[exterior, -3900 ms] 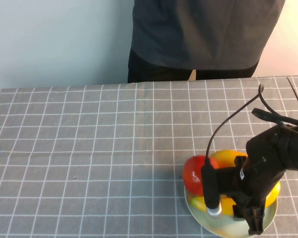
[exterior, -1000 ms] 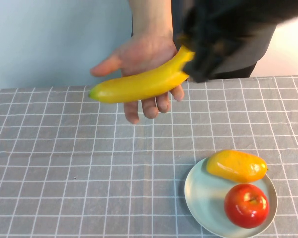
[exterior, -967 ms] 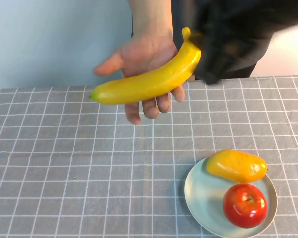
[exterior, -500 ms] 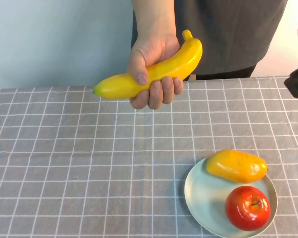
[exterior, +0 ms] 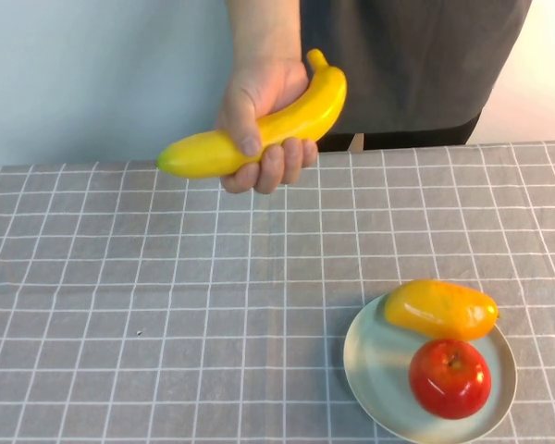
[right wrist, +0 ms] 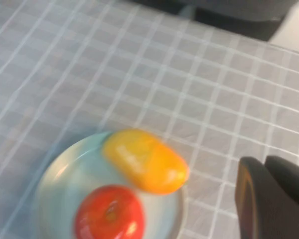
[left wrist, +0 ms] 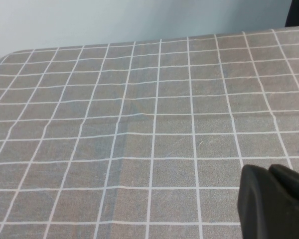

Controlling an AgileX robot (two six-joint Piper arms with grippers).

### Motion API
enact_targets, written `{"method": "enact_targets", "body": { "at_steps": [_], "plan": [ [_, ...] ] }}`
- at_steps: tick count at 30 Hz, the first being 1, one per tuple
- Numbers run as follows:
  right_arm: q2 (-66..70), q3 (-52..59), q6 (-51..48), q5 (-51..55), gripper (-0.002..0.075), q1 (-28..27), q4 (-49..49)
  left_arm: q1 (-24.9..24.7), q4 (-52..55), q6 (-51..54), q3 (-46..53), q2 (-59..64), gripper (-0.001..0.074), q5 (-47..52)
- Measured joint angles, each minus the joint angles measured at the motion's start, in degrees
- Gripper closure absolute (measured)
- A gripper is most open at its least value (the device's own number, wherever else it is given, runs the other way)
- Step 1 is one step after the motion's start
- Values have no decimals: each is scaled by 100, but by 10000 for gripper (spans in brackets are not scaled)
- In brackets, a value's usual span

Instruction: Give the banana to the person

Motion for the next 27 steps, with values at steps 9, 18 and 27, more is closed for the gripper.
{"method": "enact_targets", "body": {
  "at_steps": [9, 18, 27],
  "plan": [
    [-2237, 3430, 269, -3455, 733, -1923, -322, 0, 0, 0, 0, 0, 739, 0],
    [-3939, 3758, 527, -2632, 733, -2132, -345, 0, 0, 0, 0, 0, 740, 0],
    [-3907, 3758, 527, -2579, 733, -2132, -390, 0, 21, 0, 0, 0, 740, 0]
  ]
}}
